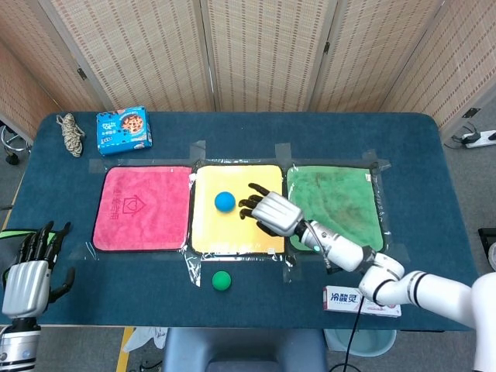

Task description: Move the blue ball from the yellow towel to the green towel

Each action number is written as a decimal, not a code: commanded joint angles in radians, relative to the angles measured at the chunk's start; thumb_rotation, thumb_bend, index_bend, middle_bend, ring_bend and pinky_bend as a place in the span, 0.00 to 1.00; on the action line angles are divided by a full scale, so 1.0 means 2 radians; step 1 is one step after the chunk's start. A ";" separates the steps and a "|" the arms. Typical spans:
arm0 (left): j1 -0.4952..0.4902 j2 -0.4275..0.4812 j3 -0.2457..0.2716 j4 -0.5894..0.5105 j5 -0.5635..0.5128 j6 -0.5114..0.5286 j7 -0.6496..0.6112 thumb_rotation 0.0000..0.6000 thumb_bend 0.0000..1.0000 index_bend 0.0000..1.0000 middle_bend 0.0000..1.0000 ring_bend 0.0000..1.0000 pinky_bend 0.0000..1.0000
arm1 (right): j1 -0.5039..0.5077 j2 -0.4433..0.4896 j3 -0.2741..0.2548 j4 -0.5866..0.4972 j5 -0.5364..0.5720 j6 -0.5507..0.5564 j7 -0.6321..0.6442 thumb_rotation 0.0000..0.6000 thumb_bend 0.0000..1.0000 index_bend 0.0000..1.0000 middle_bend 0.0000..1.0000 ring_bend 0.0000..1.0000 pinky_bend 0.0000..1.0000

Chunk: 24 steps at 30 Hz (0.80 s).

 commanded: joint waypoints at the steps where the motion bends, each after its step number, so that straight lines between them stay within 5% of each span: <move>1: 0.001 0.001 0.000 0.000 0.000 0.001 -0.001 1.00 0.47 0.15 0.01 0.01 0.00 | 0.032 -0.036 0.002 0.042 0.005 -0.023 -0.006 1.00 0.65 0.32 0.23 0.23 0.04; 10: 0.009 0.006 0.003 0.000 -0.003 0.006 -0.006 1.00 0.47 0.15 0.01 0.01 0.00 | 0.095 -0.083 0.001 0.098 0.024 -0.069 0.010 1.00 0.65 0.26 0.14 0.15 0.00; 24: 0.018 0.007 0.006 0.003 -0.005 0.010 -0.013 1.00 0.47 0.16 0.01 0.02 0.00 | 0.150 -0.144 -0.006 0.194 0.065 -0.119 -0.004 1.00 0.65 0.27 0.18 0.15 0.00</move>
